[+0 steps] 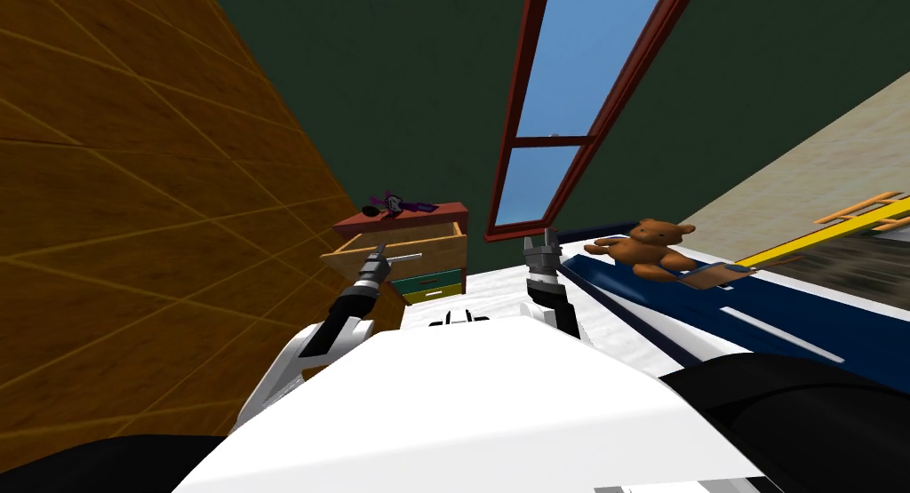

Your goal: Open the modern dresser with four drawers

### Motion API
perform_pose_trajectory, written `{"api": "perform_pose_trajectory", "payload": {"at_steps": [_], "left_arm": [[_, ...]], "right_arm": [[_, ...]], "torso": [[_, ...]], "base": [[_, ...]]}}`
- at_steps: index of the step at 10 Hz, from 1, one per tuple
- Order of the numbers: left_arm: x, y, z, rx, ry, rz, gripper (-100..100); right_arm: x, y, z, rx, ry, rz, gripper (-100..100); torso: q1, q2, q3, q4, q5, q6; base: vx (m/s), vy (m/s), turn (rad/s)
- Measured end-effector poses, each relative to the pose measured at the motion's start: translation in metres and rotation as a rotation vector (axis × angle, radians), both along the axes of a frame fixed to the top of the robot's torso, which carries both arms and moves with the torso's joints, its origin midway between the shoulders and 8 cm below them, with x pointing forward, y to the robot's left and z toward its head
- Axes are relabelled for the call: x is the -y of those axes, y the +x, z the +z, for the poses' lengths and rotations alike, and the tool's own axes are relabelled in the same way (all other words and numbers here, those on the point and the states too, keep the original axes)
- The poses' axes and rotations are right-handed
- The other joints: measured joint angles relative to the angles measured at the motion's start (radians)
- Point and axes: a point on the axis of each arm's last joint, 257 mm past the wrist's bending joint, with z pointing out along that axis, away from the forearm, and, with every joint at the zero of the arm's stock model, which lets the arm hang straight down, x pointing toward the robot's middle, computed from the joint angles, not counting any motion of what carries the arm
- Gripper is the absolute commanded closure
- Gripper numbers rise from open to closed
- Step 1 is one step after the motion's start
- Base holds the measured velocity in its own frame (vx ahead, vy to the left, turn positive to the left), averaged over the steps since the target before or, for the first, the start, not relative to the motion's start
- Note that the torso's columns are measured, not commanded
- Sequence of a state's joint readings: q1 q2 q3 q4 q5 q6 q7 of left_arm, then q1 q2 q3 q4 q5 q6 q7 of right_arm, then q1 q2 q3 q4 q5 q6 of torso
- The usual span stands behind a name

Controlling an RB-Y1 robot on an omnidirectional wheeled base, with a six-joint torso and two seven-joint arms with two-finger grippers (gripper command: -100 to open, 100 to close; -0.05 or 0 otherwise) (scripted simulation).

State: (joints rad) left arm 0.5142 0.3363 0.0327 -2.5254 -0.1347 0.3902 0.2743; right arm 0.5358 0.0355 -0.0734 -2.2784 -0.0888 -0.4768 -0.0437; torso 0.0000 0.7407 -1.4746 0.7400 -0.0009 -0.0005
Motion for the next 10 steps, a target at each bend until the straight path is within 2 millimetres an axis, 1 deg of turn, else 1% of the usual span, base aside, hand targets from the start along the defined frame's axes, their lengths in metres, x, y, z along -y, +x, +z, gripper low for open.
{"api": "perform_pose_trajectory", "payload": {"at_steps": [4,5,10], "left_arm": [[-0.0027,-0.0106,0.0085,-0.021,-0.007,0.004,-100],[-0.0034,-0.0109,0.0066,-0.027,-0.01,0.006,0],[-0.005,-0.0109,-0.001,-0.046,-0.015,0.011,0]], "right_arm": [[0.0,0.0,0.0,0.0,0.0,0.0,0],[0.0,0.0,0.0,0.0,0.0,0.0,0],[0.0,0.0,0.0,0.0,0.0,0.0,0]], "torso": [[-0.003,0.006,0.003,0.006,-0.005,-0.002],[-0.003,0.005,0.003,0.004,-0.003,-0.001],[-0.001,-0.002,-0.001,-0.001,0.0,0.0]], "base": [[0.016,-0.006,-0.008],[0.005,-0.001,-0.003],[0.0,0.0,0.0]]}}
